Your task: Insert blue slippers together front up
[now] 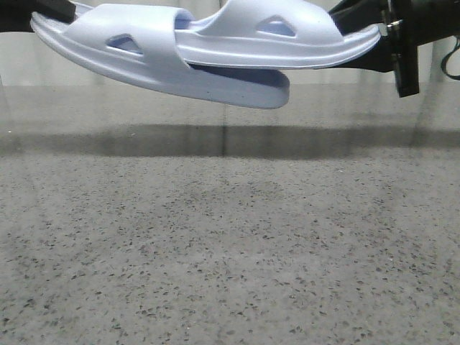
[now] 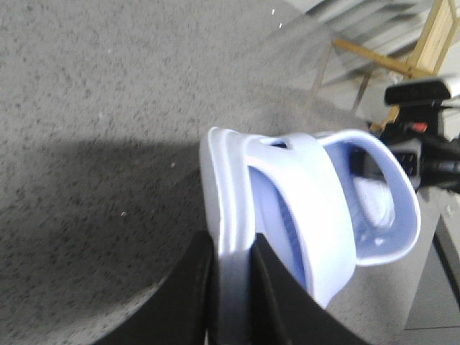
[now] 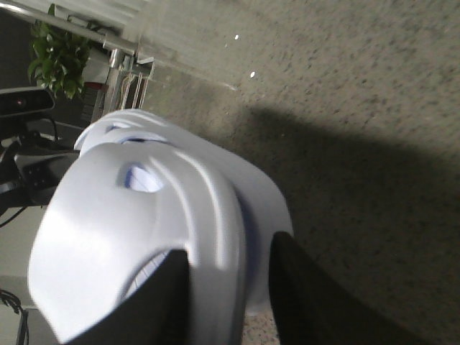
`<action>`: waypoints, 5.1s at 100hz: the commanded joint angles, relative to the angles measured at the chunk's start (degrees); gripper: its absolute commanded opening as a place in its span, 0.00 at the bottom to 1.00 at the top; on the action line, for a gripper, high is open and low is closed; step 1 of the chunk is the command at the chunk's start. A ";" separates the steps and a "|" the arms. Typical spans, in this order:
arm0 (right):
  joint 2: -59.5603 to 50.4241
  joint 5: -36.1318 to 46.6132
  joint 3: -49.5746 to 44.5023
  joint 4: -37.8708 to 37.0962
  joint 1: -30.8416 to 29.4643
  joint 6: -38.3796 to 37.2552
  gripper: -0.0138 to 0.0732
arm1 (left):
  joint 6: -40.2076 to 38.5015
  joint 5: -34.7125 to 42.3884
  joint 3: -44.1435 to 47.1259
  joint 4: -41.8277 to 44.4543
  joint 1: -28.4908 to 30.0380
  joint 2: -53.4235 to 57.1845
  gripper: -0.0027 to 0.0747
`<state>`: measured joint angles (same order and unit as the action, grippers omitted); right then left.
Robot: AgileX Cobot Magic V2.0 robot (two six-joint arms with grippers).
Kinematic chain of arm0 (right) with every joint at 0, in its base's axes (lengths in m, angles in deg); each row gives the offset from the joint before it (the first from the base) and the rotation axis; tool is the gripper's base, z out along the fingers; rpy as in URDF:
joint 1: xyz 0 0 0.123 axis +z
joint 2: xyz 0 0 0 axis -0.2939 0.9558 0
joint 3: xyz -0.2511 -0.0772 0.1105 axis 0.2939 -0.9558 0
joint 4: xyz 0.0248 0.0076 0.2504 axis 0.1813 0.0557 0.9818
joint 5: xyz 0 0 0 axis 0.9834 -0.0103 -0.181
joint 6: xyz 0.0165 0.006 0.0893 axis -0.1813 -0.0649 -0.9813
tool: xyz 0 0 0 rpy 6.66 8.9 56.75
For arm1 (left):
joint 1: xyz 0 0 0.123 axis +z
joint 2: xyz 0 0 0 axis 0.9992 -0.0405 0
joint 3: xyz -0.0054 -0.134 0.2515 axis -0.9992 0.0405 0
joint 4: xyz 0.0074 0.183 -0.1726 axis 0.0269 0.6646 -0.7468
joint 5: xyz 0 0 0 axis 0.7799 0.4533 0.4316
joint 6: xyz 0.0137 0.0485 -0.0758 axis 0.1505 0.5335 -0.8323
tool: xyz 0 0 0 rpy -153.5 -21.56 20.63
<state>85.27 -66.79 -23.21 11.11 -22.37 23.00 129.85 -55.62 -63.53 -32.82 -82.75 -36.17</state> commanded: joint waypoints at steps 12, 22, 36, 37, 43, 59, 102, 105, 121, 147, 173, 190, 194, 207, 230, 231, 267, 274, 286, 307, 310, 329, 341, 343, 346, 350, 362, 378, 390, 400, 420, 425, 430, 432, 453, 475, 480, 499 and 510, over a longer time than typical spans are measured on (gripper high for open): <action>-4.37 -7.76 1.73 2.43 -4.87 0.78 0.40 | -0.34 0.24 -1.46 1.40 1.19 2.26 0.10; -4.87 -7.76 1.73 2.30 -6.34 0.78 0.40 | -0.34 2.10 -1.46 3.88 1.19 2.26 0.22; -4.87 -7.76 1.73 2.16 -7.35 0.78 0.40 | 0.40 2.59 -1.46 6.47 1.19 2.26 0.46; -4.87 -7.76 1.73 2.16 -7.35 0.78 0.40 | 0.40 2.69 -1.46 6.47 1.19 2.26 0.48; -4.87 -7.76 1.73 2.16 -7.35 0.78 0.39 | 0.40 2.76 -1.46 7.73 1.19 2.26 0.53; -4.87 -7.76 1.73 2.16 -7.43 0.78 0.39 | 0.40 4.88 -1.58 11.41 1.28 2.26 0.54; -5.83 -7.76 1.73 1.87 -12.28 0.78 0.33 | 0.40 1.06 -12.66 14.99 8.53 3.78 0.24; -6.26 -7.76 1.73 2.19 -12.78 0.78 0.28 | 0.40 1.35 -13.40 14.99 8.70 4.37 0.15; -8.79 -7.12 1.73 8.89 -14.99 0.78 0.04 | 0.67 9.73 -14.74 13.25 8.80 9.68 0.05; -14.99 -3.27 1.73 20.04 -15.60 3.10 0.06 | 4.32 24.68 -14.74 11.97 8.80 21.30 0.05; -25.99 5.43 1.73 5.35 -14.36 5.03 0.06 | 2.56 25.53 -13.82 24.16 6.48 29.44 0.05; -31.41 6.82 1.73 -8.35 -6.70 4.92 0.06 | -4.12 23.64 -13.82 42.86 -4.78 35.05 0.05; -32.75 6.94 1.73 -12.01 -3.15 4.92 0.06 | -6.99 22.95 -13.82 48.61 -7.75 36.66 0.05; -37.72 10.33 1.58 -21.52 2.23 -0.06 0.06 | -16.29 24.99 -11.77 57.75 -16.78 43.08 0.05; -44.62 29.43 -2.64 -20.39 2.85 -3.71 0.06 | -19.72 41.46 2.95 55.81 -19.21 53.47 0.05; -44.87 29.85 -3.07 -20.97 2.85 -3.71 0.06 | -19.72 41.70 3.47 55.81 -19.21 53.96 0.05; -61.79 36.67 -24.84 -28.55 2.85 -3.36 0.06 | -19.72 53.61 27.37 46.31 -19.21 64.83 0.05; -64.80 37.48 -30.23 -28.55 2.85 -3.36 0.06 | -19.72 55.39 30.84 44.36 -19.21 66.71 0.05; -69.45 38.69 -38.44 -27.78 2.85 -2.25 0.06 | -19.72 57.86 36.90 42.89 -19.21 70.53 0.05; -74.31 40.46 -44.89 -24.47 2.85 -2.26 0.06 | -19.72 58.09 43.46 39.23 -19.21 74.80 0.05; -74.44 40.73 -44.89 -24.04 2.85 -2.26 0.06 | -19.72 58.25 43.92 38.73 -19.21 74.94 0.05; -74.31 40.49 -44.89 -23.82 2.85 -2.26 0.06 | -19.72 58.22 44.05 37.37 -19.21 74.94 0.05; -74.31 40.49 -44.89 -23.82 2.85 -2.26 0.06 | -19.72 58.22 44.05 37.37 -19.21 74.94 0.05; -74.31 40.49 -44.89 -23.82 2.85 -2.26 0.06 | -19.72 58.22 44.05 37.37 -19.21 74.94 0.05; -74.31 40.49 -44.89 -23.82 2.85 -2.26 0.06 | -19.72 58.22 44.05 37.37 -19.21 74.94 0.05; -74.31 40.49 -44.89 -23.82 2.85 -2.26 0.06 | -19.72 58.22 44.05 37.37 -19.21 74.94 0.05; -74.31 40.49 -44.89 -23.82 2.85 -2.26 0.06 | -19.72 58.22 44.05 37.37 -19.21 74.94 0.05; -74.31 40.49 -44.89 -23.82 2.85 -2.26 0.06 | -19.72 58.22 44.05 37.37 -19.21 74.94 0.05; -74.31 40.49 -44.89 -23.82 2.85 -2.26 0.06 | -19.72 58.32 44.05 37.37 -19.21 74.94 0.05; -74.31 40.49 -44.89 -23.82 2.85 -2.26 0.06 | -19.72 58.75 44.05 37.37 -19.21 74.94 0.05; -74.31 40.49 -44.89 -23.82 2.85 -2.26 0.06 | -22.68 61.62 46.65 51.09 -17.59 75.28 0.05; -74.31 40.49 -44.89 -23.82 2.85 -2.26 0.06 | -27.25 63.81 48.15 56.35 -16.00 75.89 0.05; -74.31 40.49 -44.89 -23.82 2.85 -2.26 0.06 | -32.11 65.37 49.83 61.06 -13.77 76.98 0.05; -74.31 40.49 -44.89 -23.82 2.85 -2.26 0.06 | -33.82 65.90 50.63 62.89 -13.16 77.51 0.05; -74.31 40.49 -44.89 -23.82 2.85 -2.26 0.06 | -40.80 67.40 59.02 69.04 -5.37 84.15 0.05; -74.31 40.49 -44.89 -23.82 2.85 -2.26 0.06 | -40.89 66.74 65.14 69.28 -2.41 90.60 0.05; -74.31 40.41 -44.89 -23.82 2.85 -2.26 0.06 | -40.89 65.47 65.04 69.40 -2.41 92.09 0.05; -74.31 40.36 -44.89 -23.82 2.85 -2.26 0.06 | -40.67 63.93 65.14 69.57 -2.27 92.27 0.05; -74.31 40.36 -44.89 -23.82 2.85 -2.26 0.06 | -40.67 63.92 65.03 67.13 -2.27 92.27 0.05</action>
<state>10.89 -28.62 -69.62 -14.70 -19.62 20.25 89.56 4.42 0.99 35.87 -85.13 54.35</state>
